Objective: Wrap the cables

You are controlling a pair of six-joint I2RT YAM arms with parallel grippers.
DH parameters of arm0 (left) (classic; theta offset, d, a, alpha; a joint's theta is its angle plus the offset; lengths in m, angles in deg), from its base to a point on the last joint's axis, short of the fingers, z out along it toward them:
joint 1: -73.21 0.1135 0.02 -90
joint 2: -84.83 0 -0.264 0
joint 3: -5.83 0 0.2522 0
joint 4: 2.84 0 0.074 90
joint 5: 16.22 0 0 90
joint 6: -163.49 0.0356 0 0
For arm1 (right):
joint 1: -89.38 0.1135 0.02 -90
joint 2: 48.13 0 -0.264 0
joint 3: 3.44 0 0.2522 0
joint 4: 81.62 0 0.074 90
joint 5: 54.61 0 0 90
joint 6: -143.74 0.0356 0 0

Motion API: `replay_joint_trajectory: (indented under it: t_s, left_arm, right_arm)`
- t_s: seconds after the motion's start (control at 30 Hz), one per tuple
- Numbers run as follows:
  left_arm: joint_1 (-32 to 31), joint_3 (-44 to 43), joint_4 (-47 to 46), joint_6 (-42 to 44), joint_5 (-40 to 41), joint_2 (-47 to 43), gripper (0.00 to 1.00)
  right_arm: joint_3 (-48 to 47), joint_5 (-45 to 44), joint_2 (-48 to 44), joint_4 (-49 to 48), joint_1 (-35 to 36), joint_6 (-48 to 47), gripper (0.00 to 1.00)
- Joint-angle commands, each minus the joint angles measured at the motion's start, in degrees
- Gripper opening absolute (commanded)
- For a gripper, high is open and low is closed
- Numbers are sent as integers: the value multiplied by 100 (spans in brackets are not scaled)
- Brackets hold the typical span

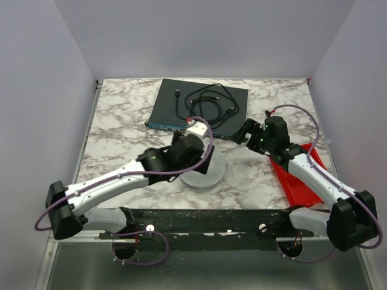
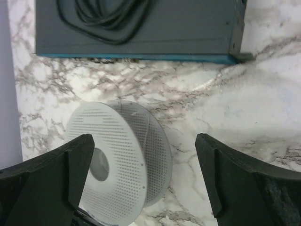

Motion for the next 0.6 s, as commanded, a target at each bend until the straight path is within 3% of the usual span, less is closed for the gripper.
replay_joint_trajectory:
  t_s: [0.0,0.23,0.57]
  left_arm:
    - [822,369,-121,-423,-742,-1036,99]
    - [2012,485,338,-617,-940,-1695,99]
    - [2744,411,352,-890,-1347,-1760,99]
  right_arm:
    - [-739,-242,-494,1035,-29,-266,100]
    - [-1517,-230,-935,1540,55,-354,100]
    - [-2023,-481,-700,1875,60,-582,100]
